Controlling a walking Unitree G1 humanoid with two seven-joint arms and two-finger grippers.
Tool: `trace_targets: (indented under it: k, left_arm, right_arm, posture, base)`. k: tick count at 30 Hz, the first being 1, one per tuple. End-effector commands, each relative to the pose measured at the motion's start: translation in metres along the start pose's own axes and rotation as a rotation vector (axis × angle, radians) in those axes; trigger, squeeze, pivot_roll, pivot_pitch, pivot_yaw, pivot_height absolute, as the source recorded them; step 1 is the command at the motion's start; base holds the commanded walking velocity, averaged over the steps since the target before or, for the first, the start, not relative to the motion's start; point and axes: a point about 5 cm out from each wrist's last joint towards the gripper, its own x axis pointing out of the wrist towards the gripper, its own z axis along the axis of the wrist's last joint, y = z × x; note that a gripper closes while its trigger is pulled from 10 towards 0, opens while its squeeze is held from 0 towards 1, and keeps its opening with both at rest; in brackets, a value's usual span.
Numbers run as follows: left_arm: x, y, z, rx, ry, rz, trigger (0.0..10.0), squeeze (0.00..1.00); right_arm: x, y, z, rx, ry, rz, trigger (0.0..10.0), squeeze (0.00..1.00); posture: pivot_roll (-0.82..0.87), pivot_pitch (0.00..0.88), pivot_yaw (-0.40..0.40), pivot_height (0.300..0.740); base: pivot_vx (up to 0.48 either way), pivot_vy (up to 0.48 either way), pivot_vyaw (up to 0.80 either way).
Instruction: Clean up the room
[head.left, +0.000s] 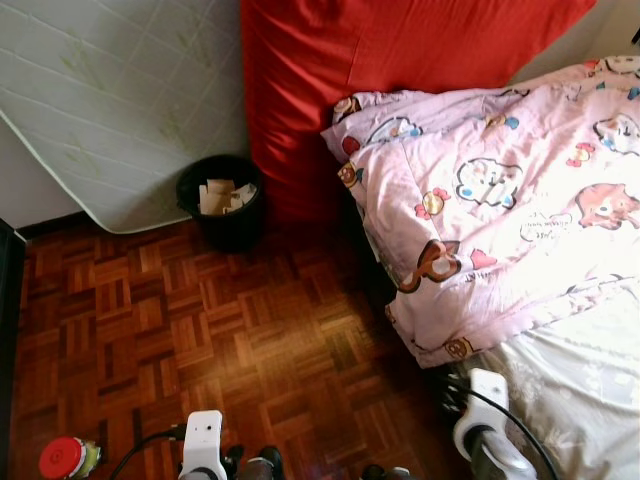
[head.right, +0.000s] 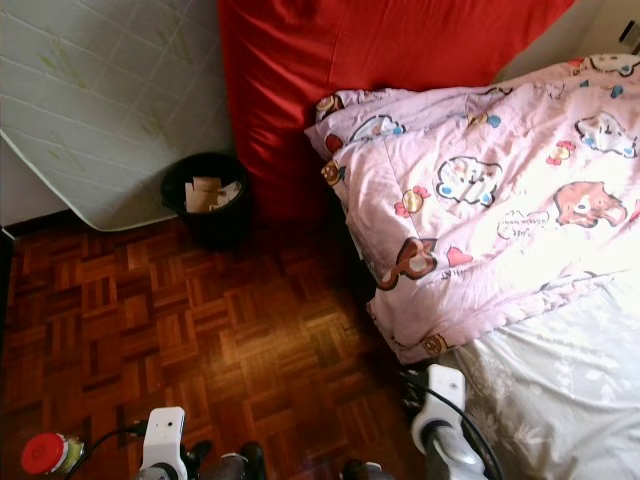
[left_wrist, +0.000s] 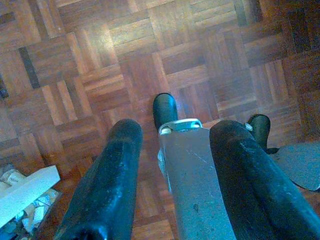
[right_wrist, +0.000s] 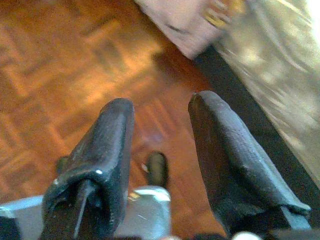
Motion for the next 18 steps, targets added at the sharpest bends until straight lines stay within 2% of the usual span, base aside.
trace_targets:
  k: [1,5,8,13,18]
  left_arm:
    - [-0.002,0.002,-0.011,-0.004,0.042,0.004,10.0,0.0]
    - [-0.002,0.001,-0.01,-0.003,0.043,0.004,10.0,0.0]
    - [-0.002,0.002,-0.01,0.0,0.044,0.005,10.0,0.0]
    - [-0.002,0.003,-0.01,0.003,0.043,0.01,10.0,0.0]
    - [-0.002,0.003,-0.01,0.006,0.043,0.01,10.0,0.0]
  right_arm:
    - [-0.006,-0.012,-0.02,0.051,0.066,-0.071,10.0,0.0]
    - [-0.012,-0.026,-0.032,0.097,0.091,-0.141,10.0,0.0]
    - [-0.019,-0.035,-0.047,0.197,0.114,-0.191,10.0,0.0]
    - [-0.025,-0.032,-0.064,0.185,0.184,-0.2,10.0,0.0]
    - [-0.026,-0.029,-0.068,0.198,0.184,-0.2,10.0,0.0]
  posture:
    - [0.01,0.181,0.009,0.74]
    - [0.01,0.173,0.017,0.74]
    - [0.02,0.167,0.024,0.74]
    - [0.01,0.172,0.029,0.74]
    - [0.01,0.176,0.031,0.74]
  base:
    - [0.0,0.0,0.0]
    - [0.0,0.0,0.0]
    - [0.0,0.0,0.0]
    - [0.0,0.0,0.0]
    - [0.0,0.0,0.0]
